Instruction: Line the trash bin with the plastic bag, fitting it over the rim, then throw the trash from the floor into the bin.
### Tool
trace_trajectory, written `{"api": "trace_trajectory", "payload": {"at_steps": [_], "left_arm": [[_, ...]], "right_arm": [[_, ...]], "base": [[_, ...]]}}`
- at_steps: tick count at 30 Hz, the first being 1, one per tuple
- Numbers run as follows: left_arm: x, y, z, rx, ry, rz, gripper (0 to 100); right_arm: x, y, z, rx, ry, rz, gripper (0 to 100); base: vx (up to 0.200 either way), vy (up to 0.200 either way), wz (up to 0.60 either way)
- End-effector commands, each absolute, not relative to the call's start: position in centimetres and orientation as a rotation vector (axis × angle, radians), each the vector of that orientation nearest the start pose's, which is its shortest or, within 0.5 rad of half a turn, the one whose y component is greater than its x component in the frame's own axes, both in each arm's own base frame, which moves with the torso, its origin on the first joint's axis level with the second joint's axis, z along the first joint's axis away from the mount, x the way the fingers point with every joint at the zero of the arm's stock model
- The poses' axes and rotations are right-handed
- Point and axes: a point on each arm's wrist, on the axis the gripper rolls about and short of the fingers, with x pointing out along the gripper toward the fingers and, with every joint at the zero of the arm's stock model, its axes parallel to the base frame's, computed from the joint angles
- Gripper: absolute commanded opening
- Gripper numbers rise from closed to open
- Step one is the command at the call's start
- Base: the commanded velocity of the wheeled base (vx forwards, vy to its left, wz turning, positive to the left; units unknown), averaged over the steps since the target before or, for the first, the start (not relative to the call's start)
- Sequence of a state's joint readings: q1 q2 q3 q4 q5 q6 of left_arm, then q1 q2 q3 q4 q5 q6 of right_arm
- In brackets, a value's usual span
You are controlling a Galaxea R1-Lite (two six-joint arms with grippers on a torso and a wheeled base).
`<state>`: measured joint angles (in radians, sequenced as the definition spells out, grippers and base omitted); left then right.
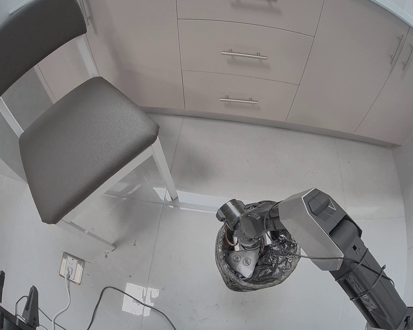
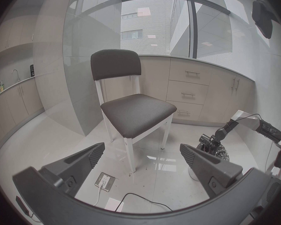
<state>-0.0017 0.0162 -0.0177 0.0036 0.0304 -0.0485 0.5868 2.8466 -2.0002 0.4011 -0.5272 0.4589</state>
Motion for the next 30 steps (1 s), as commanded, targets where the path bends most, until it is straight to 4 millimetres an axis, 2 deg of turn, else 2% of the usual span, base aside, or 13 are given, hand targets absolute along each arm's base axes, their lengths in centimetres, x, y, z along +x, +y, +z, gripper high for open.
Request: {"api": "trace_trajectory", "payload": {"at_steps": [1, 23, 27, 30], "left_arm": [[-2.3, 0.1, 7.6, -0.049, 0.002, 0.029, 100], [-2.3, 0.1, 7.6, -0.049, 0.002, 0.029, 100], [-2.3, 0.1, 7.6, -0.047, 0.004, 0.029, 100], [-2.3, 0.1, 7.6, -0.048, 0.002, 0.029, 100]], "right_arm": [[41.8, 25.7, -10.0, -0.24, 1.031, -0.201, 0], [42.1, 24.2, -12.3, -0.255, 1.071, -0.235, 0], [42.2, 24.2, -11.8, -0.241, 1.063, -0.24, 0], [42.5, 24.3, -10.0, -0.229, 1.032, -0.244, 0]], "base": [[0.0, 0.0, 0.0], [0.0, 0.0, 0.0], [0.0, 0.0, 0.0], [0.0, 0.0, 0.0]]}}
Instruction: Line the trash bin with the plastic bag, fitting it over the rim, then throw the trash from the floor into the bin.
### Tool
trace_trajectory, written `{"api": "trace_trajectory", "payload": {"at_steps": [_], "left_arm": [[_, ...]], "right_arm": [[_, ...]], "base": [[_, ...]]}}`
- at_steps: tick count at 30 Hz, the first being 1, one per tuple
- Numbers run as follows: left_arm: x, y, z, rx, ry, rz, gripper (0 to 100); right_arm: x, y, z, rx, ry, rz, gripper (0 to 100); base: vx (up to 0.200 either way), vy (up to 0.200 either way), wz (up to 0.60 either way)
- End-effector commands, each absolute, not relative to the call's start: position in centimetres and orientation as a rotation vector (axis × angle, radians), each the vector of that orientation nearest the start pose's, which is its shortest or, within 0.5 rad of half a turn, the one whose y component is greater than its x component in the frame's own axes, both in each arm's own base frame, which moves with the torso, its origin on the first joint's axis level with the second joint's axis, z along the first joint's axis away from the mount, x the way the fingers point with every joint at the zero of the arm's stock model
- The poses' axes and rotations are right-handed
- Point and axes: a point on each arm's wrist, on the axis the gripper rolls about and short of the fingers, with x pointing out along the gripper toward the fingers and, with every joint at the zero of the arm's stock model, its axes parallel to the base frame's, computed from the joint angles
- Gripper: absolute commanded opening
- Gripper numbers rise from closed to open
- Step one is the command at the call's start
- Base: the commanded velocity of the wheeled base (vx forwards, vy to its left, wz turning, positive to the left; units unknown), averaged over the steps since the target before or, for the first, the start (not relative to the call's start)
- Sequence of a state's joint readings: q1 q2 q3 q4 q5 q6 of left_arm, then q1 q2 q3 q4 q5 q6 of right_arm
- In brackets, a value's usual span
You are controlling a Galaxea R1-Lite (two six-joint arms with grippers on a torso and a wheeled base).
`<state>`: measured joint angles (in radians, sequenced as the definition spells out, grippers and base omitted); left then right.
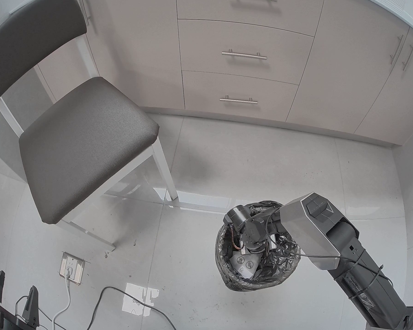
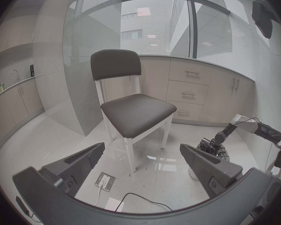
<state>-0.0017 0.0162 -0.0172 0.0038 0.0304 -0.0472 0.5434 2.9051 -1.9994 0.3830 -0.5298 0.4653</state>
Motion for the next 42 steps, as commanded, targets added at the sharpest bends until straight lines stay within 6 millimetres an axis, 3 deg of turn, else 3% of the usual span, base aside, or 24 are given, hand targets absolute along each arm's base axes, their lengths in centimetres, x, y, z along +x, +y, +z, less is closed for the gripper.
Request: {"api": "trace_trajectory", "payload": {"at_steps": [1, 4, 7, 8, 9, 14, 17, 18, 19, 23, 24, 25, 26, 28, 29, 30, 32, 33, 38, 42], "left_arm": [[-2.3, 0.1, 7.6, -0.048, 0.001, 0.029, 100], [-2.3, 0.1, 7.5, -0.047, 0.004, 0.029, 100], [-2.3, 0.1, 7.6, -0.046, 0.002, 0.029, 100], [-2.3, 0.1, 7.6, -0.046, 0.002, 0.029, 100], [-2.3, 0.1, 7.6, -0.043, 0.002, 0.029, 100], [-2.3, 0.1, 7.5, -0.04, 0.004, 0.029, 100], [-2.3, 0.1, 7.5, -0.04, 0.004, 0.029, 100], [-2.3, 0.1, 7.6, -0.041, 0.002, 0.029, 100], [-2.3, 0.1, 7.6, -0.041, 0.002, 0.029, 100], [-2.3, 0.1, 7.6, -0.041, 0.002, 0.029, 100], [-2.3, 0.1, 7.6, -0.041, 0.002, 0.029, 100], [-2.3, 0.1, 7.5, -0.041, 0.004, 0.029, 100], [-2.3, 0.1, 7.6, -0.041, 0.002, 0.029, 100], [-2.3, 0.1, 7.6, -0.041, 0.002, 0.029, 100], [-2.3, 0.1, 7.6, -0.041, 0.002, 0.029, 100], [-2.3, 0.1, 7.6, -0.041, 0.002, 0.029, 100], [-2.3, 0.1, 7.6, -0.041, 0.002, 0.029, 100], [-2.3, 0.1, 7.6, -0.041, 0.002, 0.029, 100], [-2.3, 0.1, 7.6, -0.041, 0.002, 0.029, 100], [-2.3, 0.1, 7.6, -0.041, 0.002, 0.029, 100]], "right_arm": [[42.6, 24.4, -9.1, -0.226, 1.018, -0.247, 0], [42.6, 24.3, -6.4, -0.229, 1.004, -0.257, 0], [42.1, 24.4, -1.3, -0.21, 0.981, -0.259, 0], [42.1, 24.4, -1.3, -0.21, 0.981, -0.259, 0], [41.8, 24.3, 1.3, -0.189, 0.96, -0.259, 0], [40.5, 23.7, 7.2, -0.167, 0.927, -0.263, 0], [40.3, 23.6, 7.7, -0.17, 0.922, -0.266, 0], [38.6, 22.8, 11.3, -0.228, 0.917, -0.299, 0], [37.5, 22.1, 13.0, -0.259, 0.927, -0.326, 0], [35.5, 20.7, 16.9, -0.285, 0.898, -0.375, 0], [34.3, 19.7, 19.3, -0.288, 0.869, -0.398, 0], [34.1, 19.5, 19.7, -0.289, 0.866, -0.402, 0], [32.5, 18.3, 22.4, -0.29, 0.835, -0.417, 0], [29.8, 16.6, 25.6, -0.292, 0.811, -0.434, 0], [29.8, 16.6, 25.6, -0.292, 0.811, -0.434, 0], [26.7, 14.8, 28.4, -0.301, 0.8, -0.448, 0], [24.1, 13.3, 30.4, -0.321, 0.793, -0.465, 0], [21.5, 11.6, 32.1, -0.337, 0.788, -0.48, 0], [13.5, 6.3, 36.5, -0.279, 0.695, -0.484, 0], [8.0, 2.8, 38.5, -0.276, 0.604, -0.446, 0]], "base": [[0.0, 0.0, 0.0], [0.0, 0.0, 0.0], [0.0, 0.0, 0.0], [0.0, 0.0, 0.0], [0.0, 0.0, 0.0], [0.0, 0.0, 0.0], [0.0, 0.0, 0.0], [0.0, 0.0, 0.0], [0.0, 0.0, 0.0], [0.0, 0.0, 0.0], [0.0, 0.0, 0.0], [0.0, 0.0, 0.0], [0.0, 0.0, 0.0], [0.0, 0.0, 0.0], [0.0, 0.0, 0.0], [0.0, 0.0, 0.0], [0.0, 0.0, 0.0], [0.0, 0.0, 0.0], [0.0, 0.0, 0.0], [0.0, 0.0, 0.0]]}}
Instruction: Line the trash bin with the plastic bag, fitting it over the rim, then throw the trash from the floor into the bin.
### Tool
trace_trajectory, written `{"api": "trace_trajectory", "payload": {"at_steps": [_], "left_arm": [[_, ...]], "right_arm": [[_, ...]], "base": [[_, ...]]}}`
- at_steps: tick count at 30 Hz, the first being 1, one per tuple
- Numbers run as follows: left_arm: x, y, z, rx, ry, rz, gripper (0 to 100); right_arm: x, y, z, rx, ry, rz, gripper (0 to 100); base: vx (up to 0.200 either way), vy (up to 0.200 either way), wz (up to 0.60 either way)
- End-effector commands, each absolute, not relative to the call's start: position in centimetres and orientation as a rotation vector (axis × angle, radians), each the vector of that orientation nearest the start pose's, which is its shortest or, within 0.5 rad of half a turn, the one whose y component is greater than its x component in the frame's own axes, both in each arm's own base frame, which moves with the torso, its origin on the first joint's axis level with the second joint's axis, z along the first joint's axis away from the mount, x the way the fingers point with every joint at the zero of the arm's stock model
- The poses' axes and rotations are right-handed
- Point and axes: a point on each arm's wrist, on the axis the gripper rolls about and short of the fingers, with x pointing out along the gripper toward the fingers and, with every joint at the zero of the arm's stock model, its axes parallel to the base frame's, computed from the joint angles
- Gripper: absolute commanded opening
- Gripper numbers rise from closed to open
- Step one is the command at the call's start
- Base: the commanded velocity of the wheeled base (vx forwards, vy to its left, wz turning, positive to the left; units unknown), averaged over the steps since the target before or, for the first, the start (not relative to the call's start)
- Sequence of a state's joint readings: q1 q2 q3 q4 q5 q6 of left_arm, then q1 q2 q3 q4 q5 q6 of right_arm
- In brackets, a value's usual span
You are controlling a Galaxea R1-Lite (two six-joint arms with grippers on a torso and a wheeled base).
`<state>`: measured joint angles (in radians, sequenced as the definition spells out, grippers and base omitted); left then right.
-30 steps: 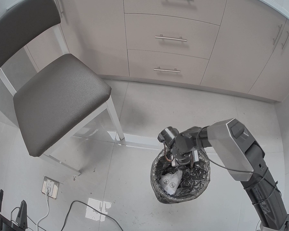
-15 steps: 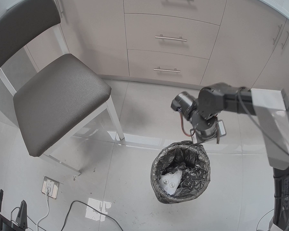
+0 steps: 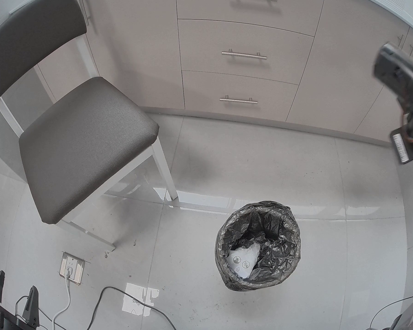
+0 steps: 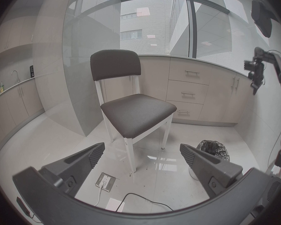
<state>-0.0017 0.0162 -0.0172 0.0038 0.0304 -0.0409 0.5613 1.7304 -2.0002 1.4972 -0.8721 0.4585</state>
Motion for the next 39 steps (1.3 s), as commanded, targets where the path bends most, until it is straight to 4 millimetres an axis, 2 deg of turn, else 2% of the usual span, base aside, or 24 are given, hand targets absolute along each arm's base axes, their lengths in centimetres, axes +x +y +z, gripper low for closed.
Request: {"api": "trace_trajectory", "payload": {"at_steps": [1, 2, 3, 4, 6, 7, 8, 9, 10, 11, 15, 18, 20, 22, 24, 29, 30, 31, 34, 37, 39], "left_arm": [[-2.3, 0.1, 7.6, -0.041, 0.002, 0.029, 100], [-2.3, 0.1, 7.6, -0.041, 0.002, 0.029, 100], [-2.3, 0.1, 7.6, -0.041, 0.002, 0.029, 100], [-2.3, 0.1, 7.5, -0.041, 0.004, 0.029, 100], [-2.3, 0.1, 7.5, -0.041, 0.004, 0.029, 100], [-2.3, 0.1, 7.5, -0.041, 0.004, 0.029, 100], [-2.3, 0.1, 7.6, -0.041, 0.002, 0.029, 100], [-2.3, 0.1, 7.6, -0.041, 0.002, 0.029, 100], [-2.3, 0.1, 7.6, -0.041, 0.002, 0.029, 100], [-2.3, 0.1, 7.5, -0.041, 0.004, 0.029, 100], [-2.3, 0.1, 7.6, -0.041, 0.002, 0.029, 100], [-2.3, 0.1, 7.6, -0.041, 0.002, 0.029, 100], [-2.3, 0.1, 7.5, -0.041, 0.004, 0.029, 100], [-2.3, 0.1, 7.6, -0.041, 0.002, 0.029, 100], [-2.3, 0.1, 7.6, -0.041, 0.002, 0.029, 100], [-2.3, 0.1, 7.6, -0.041, 0.002, 0.029, 100], [-2.3, 0.1, 7.6, -0.041, 0.002, 0.029, 100], [-2.3, 0.1, 7.6, -0.041, 0.002, 0.029, 100], [-2.3, 0.1, 7.6, -0.041, 0.002, 0.029, 100], [-2.3, 0.1, 7.6, -0.041, 0.002, 0.029, 100], [-2.3, 0.1, 7.5, -0.041, 0.004, 0.029, 100]], "right_arm": [[5.4, 1.2, 39.0, -0.273, 0.56, -0.425, 0], [2.7, -0.4, 39.3, -0.264, 0.511, -0.409, 0], [1.5, -1.2, 39.4, -0.261, 0.489, -0.404, 0], [1.2, -1.3, 39.4, -0.261, 0.485, -0.403, 0], [-5.2, -4.8, 38.8, -0.264, 0.382, -0.415, 0], [-5.2, -4.8, 38.8, -0.264, 0.382, -0.415, 0], [-9.2, -6.3, 37.8, -0.278, 0.322, -0.442, 0], [-12.4, -7.2, 36.9, -0.285, 0.262, -0.451, 0], [-14.2, -7.5, 36.3, -0.287, 0.224, -0.455, 0], [-17.2, -7.3, 35.3, -0.292, 0.151, -0.464, 0], [-24.8, -5.0, 32.1, -0.322, -0.112, -0.494, 0], [-28.6, -2.7, 30.1, -0.346, -0.265, -0.587, 0], [-30.3, -1.6, 29.0, -0.346, -0.335, -0.641, 0], [-30.9, -1.3, 28.4, -0.346, -0.355, -0.654, 0], [-30.9, -0.8, 26.2, -0.37, -0.346, -0.614, 0], [-29.7, -1.2, 21.9, -0.403, -0.307, -0.511, 0], [-29.7, -1.2, 21.9, -0.403, -0.307, -0.511, 0], [-29.1, -1.1, 20.9, -0.404, -0.276, -0.492, 0], [-28.4, -1.1, 20.8, -0.365, -0.252, -0.466, 0], [-24.5, -0.9, 20.8, -0.283, -0.169, -0.344, 0], [-21.3, -0.7, 20.7, -0.206, -0.146, -0.245, 0]], "base": [[0.0, 0.0, 0.0], [0.0, 0.0, 0.0], [0.0, 0.0, 0.0], [0.0, 0.0, 0.0], [0.0, 0.0, 0.0], [0.0, 0.0, 0.0], [0.0, 0.0, 0.0], [0.0, 0.0, 0.0], [0.0, 0.0, 0.0], [0.0, 0.0, 0.0], [0.0, 0.0, 0.0], [0.0, 0.0, 0.0], [0.0, 0.0, 0.0], [0.0, 0.0, 0.0], [0.0, 0.0, 0.0], [0.0, 0.0, 0.0], [0.0, 0.0, 0.0], [0.0, 0.0, 0.0], [0.0, 0.0, 0.0], [0.0, 0.0, 0.0], [0.0, 0.0, 0.0]]}}
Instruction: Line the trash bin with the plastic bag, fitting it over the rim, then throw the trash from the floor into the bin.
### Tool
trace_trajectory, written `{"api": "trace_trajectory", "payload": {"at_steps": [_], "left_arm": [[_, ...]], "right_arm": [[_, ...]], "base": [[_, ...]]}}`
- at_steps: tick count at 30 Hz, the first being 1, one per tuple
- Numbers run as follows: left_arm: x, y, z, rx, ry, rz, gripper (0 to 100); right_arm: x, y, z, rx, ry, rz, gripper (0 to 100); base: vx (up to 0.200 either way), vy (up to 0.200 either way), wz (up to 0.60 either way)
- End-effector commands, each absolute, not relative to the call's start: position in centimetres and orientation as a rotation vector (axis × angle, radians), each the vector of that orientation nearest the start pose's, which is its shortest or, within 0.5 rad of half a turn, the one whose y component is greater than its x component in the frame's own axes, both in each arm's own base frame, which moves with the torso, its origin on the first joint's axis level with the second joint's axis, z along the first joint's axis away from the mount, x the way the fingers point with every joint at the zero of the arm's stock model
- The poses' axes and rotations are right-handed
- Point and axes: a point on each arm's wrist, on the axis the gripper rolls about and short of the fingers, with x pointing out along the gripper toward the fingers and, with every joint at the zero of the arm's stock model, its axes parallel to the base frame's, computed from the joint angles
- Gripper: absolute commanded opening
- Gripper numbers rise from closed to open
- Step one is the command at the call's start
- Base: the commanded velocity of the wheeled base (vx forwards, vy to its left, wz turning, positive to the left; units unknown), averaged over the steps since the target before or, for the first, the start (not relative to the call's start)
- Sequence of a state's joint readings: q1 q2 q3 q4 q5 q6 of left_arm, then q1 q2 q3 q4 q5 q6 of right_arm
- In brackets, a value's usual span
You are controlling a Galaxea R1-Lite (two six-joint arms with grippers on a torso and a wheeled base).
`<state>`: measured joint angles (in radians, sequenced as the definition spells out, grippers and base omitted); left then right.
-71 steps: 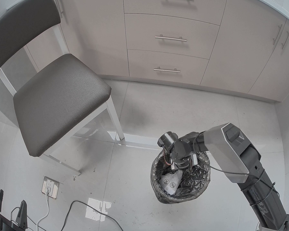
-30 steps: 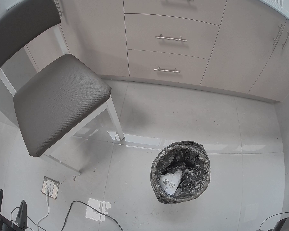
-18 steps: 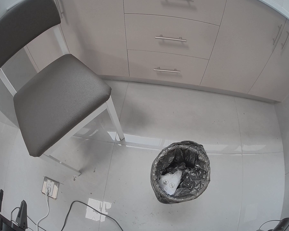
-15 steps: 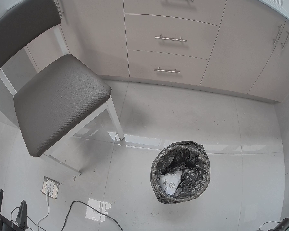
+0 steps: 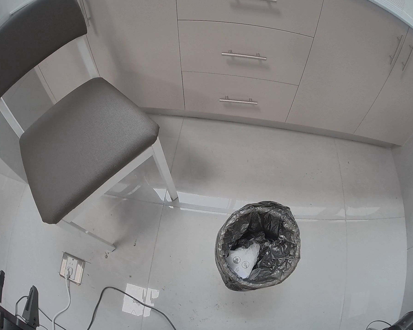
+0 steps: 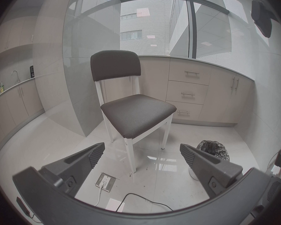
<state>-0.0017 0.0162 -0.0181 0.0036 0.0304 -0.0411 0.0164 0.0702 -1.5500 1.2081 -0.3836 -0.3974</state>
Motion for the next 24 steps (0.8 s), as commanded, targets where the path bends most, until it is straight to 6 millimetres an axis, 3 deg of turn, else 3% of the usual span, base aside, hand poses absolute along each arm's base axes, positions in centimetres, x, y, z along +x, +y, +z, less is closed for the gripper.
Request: {"api": "trace_trajectory", "payload": {"at_steps": [1, 4, 5, 6, 8, 9, 10, 11, 13, 21, 24], "left_arm": [[-2.3, 0.1, 7.5, -0.041, 0.004, 0.029, 100], [-2.3, 0.1, 7.5, -0.041, 0.004, 0.029, 100], [-2.3, 0.1, 7.6, -0.041, 0.002, 0.029, 100], [-2.3, 0.1, 7.6, -0.041, 0.002, 0.029, 100], [-2.3, 0.1, 7.5, -0.041, 0.004, 0.029, 100], [-2.3, 0.1, 7.6, -0.041, 0.002, 0.029, 100], [-2.3, 0.1, 7.5, -0.041, 0.004, 0.029, 100], [-2.3, 0.1, 7.6, -0.041, 0.002, 0.029, 100], [-2.3, 0.1, 7.6, -0.041, 0.002, 0.029, 100], [-2.3, 0.1, 7.6, -0.041, 0.002, 0.029, 100], [-2.3, 0.1, 7.5, -0.041, 0.004, 0.029, 100]], "right_arm": [[-20.2, -0.6, 20.7, -0.173, -0.145, -0.216, 0], [-13.1, -0.3, 19.1, 0.037, -0.132, -0.111, 0], [-12.7, -0.3, 18.9, 0.046, -0.128, -0.111, 0], [-8.8, -0.3, 16.5, 0.13, -0.108, -0.107, 0], [-6.3, -0.3, 14.2, 0.156, -0.079, -0.112, 0], [-4.6, -0.3, 11.8, 0.154, -0.049, -0.123, 0], [-4.3, -0.3, 11.4, 0.153, -0.045, -0.126, 0], [-3.1, -0.3, 9.2, 0.149, -0.016, -0.137, 0], [-2.5, -0.4, 8.1, 0.155, -0.016, -0.148, 0], [-2.4, -0.3, 8.2, 0.181, -0.043, -0.14, 0], [-2.4, -0.3, 8.1, 0.028, -0.035, -0.135, 0]], "base": [[0.0, 0.0, 0.0], [0.0, 0.0, 0.0], [0.0, 0.0, 0.0], [0.0, 0.0, 0.0], [0.0, 0.0, 0.0], [0.0, 0.0, 0.0], [0.0, 0.0, 0.0], [0.0, 0.0, 0.0], [0.0, 0.0, 0.0], [0.0, 0.0, 0.0], [0.0, 0.0, 0.0]]}}
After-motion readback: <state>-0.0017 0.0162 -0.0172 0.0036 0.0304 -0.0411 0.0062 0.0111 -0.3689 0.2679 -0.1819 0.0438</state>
